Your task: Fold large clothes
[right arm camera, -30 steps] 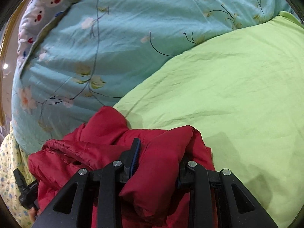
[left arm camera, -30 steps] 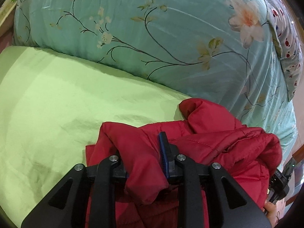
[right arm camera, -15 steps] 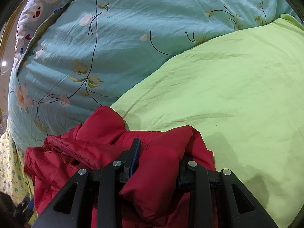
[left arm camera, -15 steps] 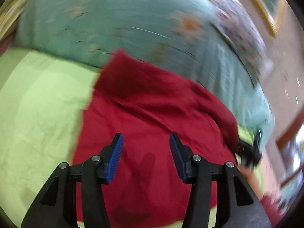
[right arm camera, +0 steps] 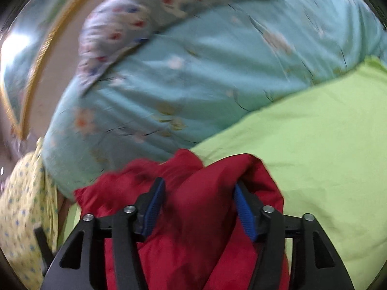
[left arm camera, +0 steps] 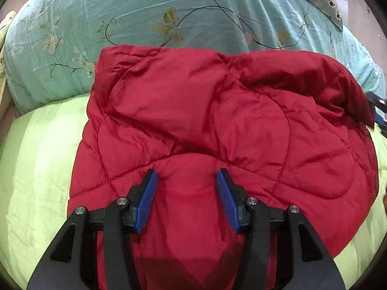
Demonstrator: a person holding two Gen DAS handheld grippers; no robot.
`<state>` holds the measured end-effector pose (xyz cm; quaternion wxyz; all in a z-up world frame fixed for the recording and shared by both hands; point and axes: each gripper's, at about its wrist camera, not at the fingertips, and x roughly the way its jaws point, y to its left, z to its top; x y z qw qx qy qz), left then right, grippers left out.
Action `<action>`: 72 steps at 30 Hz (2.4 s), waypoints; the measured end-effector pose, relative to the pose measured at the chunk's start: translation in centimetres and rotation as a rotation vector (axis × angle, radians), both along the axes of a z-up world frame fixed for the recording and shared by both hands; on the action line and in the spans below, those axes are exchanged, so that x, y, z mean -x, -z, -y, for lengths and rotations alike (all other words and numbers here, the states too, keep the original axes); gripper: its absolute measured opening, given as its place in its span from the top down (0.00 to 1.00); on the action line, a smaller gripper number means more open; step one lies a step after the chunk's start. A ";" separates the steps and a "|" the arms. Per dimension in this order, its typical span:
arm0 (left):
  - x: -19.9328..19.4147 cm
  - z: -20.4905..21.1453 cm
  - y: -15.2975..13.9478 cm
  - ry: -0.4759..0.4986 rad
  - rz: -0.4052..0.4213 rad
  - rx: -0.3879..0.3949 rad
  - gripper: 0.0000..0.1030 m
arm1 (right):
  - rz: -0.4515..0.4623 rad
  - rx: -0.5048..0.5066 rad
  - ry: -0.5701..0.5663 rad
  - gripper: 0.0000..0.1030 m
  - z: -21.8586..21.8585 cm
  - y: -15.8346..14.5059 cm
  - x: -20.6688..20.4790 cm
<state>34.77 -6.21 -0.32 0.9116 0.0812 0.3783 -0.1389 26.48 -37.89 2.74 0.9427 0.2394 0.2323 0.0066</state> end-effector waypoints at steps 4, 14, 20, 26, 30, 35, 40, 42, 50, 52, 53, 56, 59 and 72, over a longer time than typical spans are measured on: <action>-0.7 0.0 -0.2 -0.012 0.004 -0.004 0.50 | -0.114 0.203 -0.160 0.38 -4.9 1.0 -1.4; -4.3 -1.6 0.5 -0.085 -0.063 0.044 0.50 | -0.280 0.220 -0.160 0.37 -4.8 4.7 -9.3; -6.8 -2.4 1.2 -0.118 -0.095 0.079 0.50 | -0.331 0.189 -0.171 0.34 -4.5 5.7 -12.0; -6.9 -3.6 1.0 -0.132 -0.109 0.112 0.51 | -0.336 0.187 -0.178 0.33 -4.3 6.1 -13.1; -5.3 -4.9 -0.2 -0.124 -0.086 0.153 0.51 | -0.327 0.186 -0.181 0.33 -4.5 6.3 -11.9; -6.6 -5.0 1.5 -0.128 -0.100 0.140 0.51 | -0.331 0.185 -0.176 0.33 -4.6 6.5 -12.0; -7.3 -5.2 2.4 -0.131 -0.097 0.123 0.51 | -0.303 0.104 -0.164 0.33 -3.8 4.7 -9.3; -7.3 -5.3 2.3 -0.129 -0.095 0.114 0.51 | -0.285 0.081 -0.159 0.33 -3.4 4.0 -7.6; -7.4 -4.8 2.8 -0.148 -0.112 0.104 0.51 | -0.277 0.046 -0.162 0.33 -2.1 3.0 -2.1; -7.3 -4.5 2.6 -0.145 -0.118 0.095 0.51 | -0.280 0.035 -0.156 0.33 -1.6 3.0 -1.3; -7.5 -4.5 2.4 -0.141 -0.122 0.092 0.51 | -0.282 0.035 -0.152 0.33 -1.5 2.9 -1.1; -7.3 -4.9 1.4 -0.129 -0.132 0.106 0.51 | -0.281 0.042 -0.136 0.33 -0.9 2.4 -0.8; -6.3 -5.6 -0.1 -0.119 -0.112 0.130 0.48 | -0.274 0.062 -0.115 0.33 -0.1 2.0 -0.2; -2.5 -12.1 -1.0 -0.172 -0.125 0.263 0.28 | -0.317 0.021 -0.089 0.32 2.3 2.9 1.2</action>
